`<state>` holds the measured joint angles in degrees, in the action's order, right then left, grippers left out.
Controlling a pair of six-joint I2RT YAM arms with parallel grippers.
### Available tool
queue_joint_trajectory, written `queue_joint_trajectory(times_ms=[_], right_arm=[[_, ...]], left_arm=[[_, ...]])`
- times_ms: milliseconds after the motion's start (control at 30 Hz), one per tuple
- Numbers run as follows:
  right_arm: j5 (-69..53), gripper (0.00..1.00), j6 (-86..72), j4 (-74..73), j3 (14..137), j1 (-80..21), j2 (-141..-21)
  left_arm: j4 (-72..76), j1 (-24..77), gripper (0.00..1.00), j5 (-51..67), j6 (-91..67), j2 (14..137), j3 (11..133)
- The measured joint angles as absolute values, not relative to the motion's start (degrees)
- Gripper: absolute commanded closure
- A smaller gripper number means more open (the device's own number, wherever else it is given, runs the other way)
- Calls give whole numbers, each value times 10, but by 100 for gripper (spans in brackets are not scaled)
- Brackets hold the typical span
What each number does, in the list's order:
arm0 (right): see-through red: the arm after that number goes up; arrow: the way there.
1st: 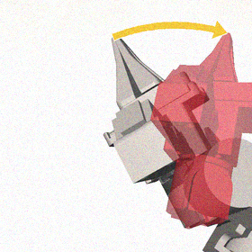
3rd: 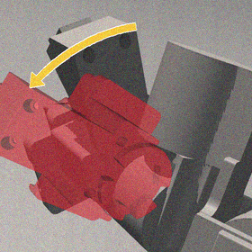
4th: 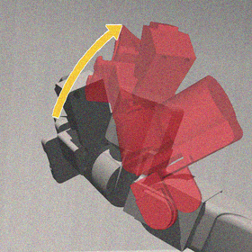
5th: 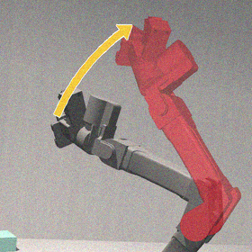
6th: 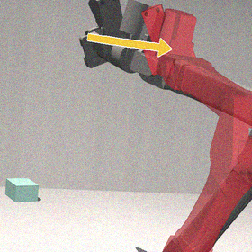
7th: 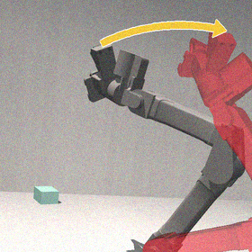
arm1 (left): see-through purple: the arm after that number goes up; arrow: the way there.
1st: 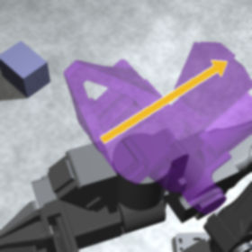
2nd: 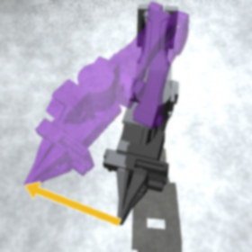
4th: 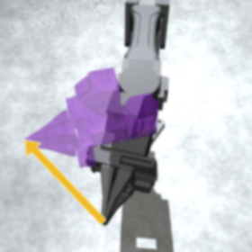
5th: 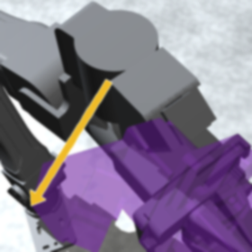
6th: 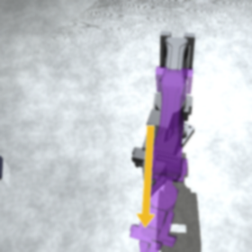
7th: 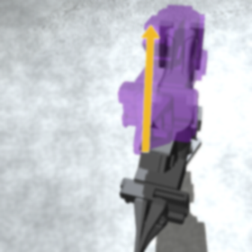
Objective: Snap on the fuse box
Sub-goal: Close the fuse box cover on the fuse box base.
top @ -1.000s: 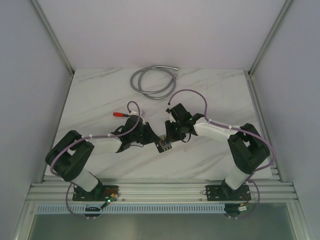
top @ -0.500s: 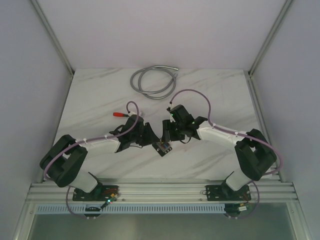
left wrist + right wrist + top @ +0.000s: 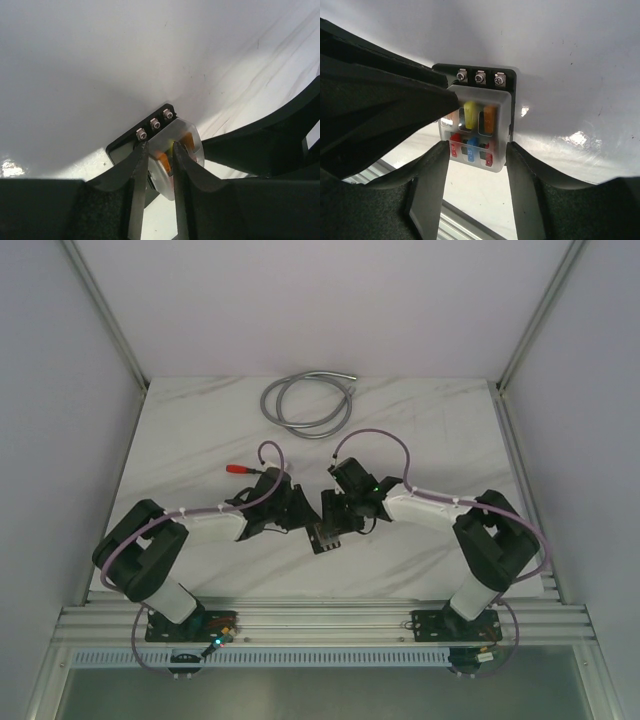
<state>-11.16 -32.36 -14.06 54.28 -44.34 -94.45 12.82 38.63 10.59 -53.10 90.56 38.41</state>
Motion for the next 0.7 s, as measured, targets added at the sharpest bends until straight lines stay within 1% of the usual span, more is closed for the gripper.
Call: queue_joint_trajectory(times_ms=[233, 433, 500, 600, 700], right_arm=[[-119, 54, -322, -187, 578, -453, -969], [-122, 55, -319, -224, 615, -465, -999], [-122, 54, -317, -225, 616, -466, -999], [-117, 50, -311, -220, 613, -467, -990], [-92, 46, -301, -207, 605, -467, -974]], left_arm=[[175, 382, 76, 99, -544, 907, 357], [209, 376, 77, 80, -561, 908, 322], [219, 376, 76, 76, -567, 903, 314], [212, 376, 71, 69, -570, 892, 310], [181, 378, 62, 68, -567, 884, 324]])
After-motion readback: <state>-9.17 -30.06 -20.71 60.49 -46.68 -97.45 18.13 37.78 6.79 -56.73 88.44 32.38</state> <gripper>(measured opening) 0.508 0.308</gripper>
